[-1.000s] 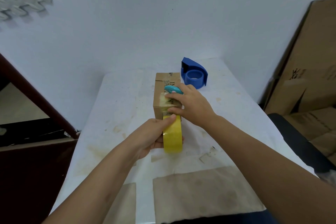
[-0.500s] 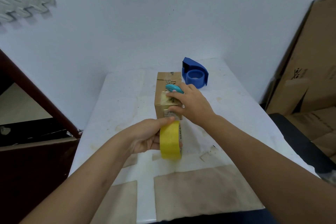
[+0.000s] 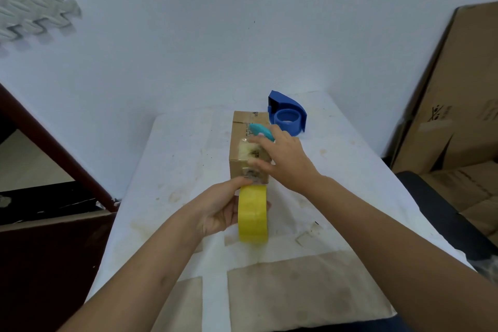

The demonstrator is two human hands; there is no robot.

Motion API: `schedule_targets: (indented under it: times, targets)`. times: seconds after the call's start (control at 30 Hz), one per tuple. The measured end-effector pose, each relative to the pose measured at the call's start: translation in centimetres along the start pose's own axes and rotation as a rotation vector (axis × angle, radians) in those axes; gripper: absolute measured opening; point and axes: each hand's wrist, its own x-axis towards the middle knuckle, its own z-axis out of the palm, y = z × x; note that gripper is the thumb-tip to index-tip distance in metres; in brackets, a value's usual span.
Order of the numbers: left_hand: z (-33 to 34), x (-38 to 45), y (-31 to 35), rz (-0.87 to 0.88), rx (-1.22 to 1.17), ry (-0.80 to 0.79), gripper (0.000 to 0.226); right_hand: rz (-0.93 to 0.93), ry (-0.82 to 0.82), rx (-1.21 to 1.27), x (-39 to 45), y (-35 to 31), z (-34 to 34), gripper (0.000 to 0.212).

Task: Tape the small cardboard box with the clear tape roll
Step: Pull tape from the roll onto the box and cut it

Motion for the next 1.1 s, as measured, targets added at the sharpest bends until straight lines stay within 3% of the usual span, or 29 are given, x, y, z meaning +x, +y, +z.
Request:
schedule_targets:
  times: [0.1, 0.17, 0.3, 0.43, 0.53, 0.9, 1.1]
  targets:
    - [0.0, 0.4, -0.1, 0.017, -0.027, 0.002, 0.036, 0.125, 0.225, 0.369, -0.2, 0.1, -1.1, 0.029]
    - [0.0, 0.6, -0.2, 0.021, -0.040, 0.000, 0.033, 0.192, 0.297, 0.556, -0.5, 0.1, -1.9, 0.029]
    - [0.1, 0.7, -0.4, 0.024, -0.030, 0.008, 0.030, 0.387, 0.168, 0.929, -1.8, 0.3, -2.0, 0.032]
    - [0.1, 0.8, -0.6, 0.040, -0.025, 0.029, 0.034, 0.444, 0.095, 1.034, -3.2, 0.8, -1.6, 0.027]
    - [0.2, 0.7, -0.9, 0.060, -0.049, 0.038, 0.034, 0.417, 0.046, 0.992, -3.8, 0.9, -1.8, 0.024]
    - [0.5, 0.4, -1.1, 0.072, -0.113, 0.036, 0.028, 0.230, -0.152, 0.485, -3.6, -0.2, -3.6, 0.021]
    - [0.6, 0.4, -1.3, 0.089, -0.129, 0.032, 0.026, 0.037, -0.177, 0.369, -2.6, -1.0, -4.5, 0.020]
